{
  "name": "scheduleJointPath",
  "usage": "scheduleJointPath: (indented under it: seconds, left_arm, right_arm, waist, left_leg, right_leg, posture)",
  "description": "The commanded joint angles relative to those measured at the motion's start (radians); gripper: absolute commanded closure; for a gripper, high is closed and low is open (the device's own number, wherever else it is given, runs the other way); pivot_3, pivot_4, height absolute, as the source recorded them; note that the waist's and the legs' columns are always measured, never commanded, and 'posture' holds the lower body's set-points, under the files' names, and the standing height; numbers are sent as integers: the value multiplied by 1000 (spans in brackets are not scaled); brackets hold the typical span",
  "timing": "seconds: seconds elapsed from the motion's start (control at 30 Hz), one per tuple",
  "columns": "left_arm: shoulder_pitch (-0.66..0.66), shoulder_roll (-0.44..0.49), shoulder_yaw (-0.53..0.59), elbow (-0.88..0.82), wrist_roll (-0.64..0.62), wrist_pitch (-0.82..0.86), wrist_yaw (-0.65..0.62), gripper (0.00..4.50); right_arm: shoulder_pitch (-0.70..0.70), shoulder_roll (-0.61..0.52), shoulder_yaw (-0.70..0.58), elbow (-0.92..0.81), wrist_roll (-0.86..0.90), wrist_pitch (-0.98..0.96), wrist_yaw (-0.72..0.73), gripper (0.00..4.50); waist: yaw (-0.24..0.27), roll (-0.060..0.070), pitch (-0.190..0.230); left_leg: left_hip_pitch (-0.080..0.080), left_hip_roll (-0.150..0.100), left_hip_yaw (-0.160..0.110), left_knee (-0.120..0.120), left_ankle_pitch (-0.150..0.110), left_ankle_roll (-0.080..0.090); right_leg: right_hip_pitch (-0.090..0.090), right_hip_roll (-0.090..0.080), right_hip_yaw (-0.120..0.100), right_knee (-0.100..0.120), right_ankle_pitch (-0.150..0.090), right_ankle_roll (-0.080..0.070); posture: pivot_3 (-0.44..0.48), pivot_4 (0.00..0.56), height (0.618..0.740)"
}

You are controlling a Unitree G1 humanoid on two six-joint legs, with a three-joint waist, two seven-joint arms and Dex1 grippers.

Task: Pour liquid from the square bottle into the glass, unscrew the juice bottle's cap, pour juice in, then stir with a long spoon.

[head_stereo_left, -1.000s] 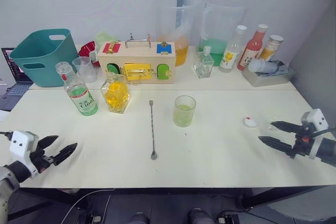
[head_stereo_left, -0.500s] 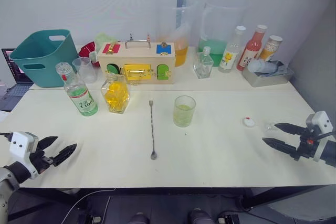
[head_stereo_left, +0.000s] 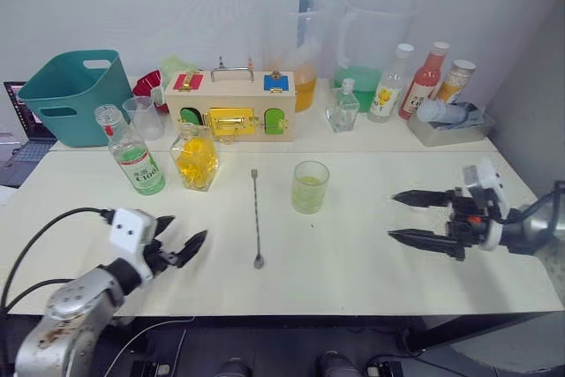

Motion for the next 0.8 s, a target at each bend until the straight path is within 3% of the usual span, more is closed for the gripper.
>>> scheduleJointPath:
  seconds: [0.03, 0.17, 0.3, 0.43, 0.7, 0.8]
  left_arm:
    - [-16, -41, -84, -59, 83, -18, 85, 42]
    - [-67, -177, -218, -64, 101, 57, 192, 42]
    - [-136, -259, -277, -27, 127, 132, 261, 42]
    - [-157, -278, -283, -23, 133, 161, 277, 42]
    - [-264, -324, -435, 112, 229, 269, 325, 42]
    - [-282, -336, -447, 137, 251, 323, 346, 772]
  right_arm:
    - [-21, 0, -12, -53, 49, 38, -13, 0]
    - [-31, 10, -2, -81, 69, 51, -21, 0]
    - [-30, 21, -25, -92, 115, 87, -35, 0]
    - [-24, 18, -29, -98, 128, 94, -40, 0]
    - [77, 36, -68, -180, 120, 80, -118, 0]
    - [98, 35, -83, -198, 125, 85, -139, 0]
  waist:
    - [4, 0, 0]
    - [17, 0, 0]
    - [23, 0, 0]
    - [19, 0, 0]
    - [27, 0, -1]
    - [29, 0, -1]
  left_leg:
    - [0, 0, 0, 0, 0, 0]
    - [0, 0, 0, 0, 0, 0]
    - [0, -1, 0, 2, 0, 0]
    - [1, -1, 0, 2, 0, 0]
    - [3, -2, -1, 2, 0, 0]
    - [6, -2, -1, 1, 0, 0]
  right_leg:
    - [0, 0, 0, 0, 0, 0]
    - [0, 0, 0, -1, 0, 0]
    - [2, 0, 0, -1, 0, 0]
    - [2, 0, 0, -1, 0, 0]
    - [8, 0, 0, -5, 0, 1]
    - [11, 0, 0, -6, 0, 1]
  posture:
    - [0, 150, 740]
    - [0, 150, 740]
    - [0, 150, 740]
    - [0, 150, 740]
    - [0, 150, 740]
    - [0, 150, 740]
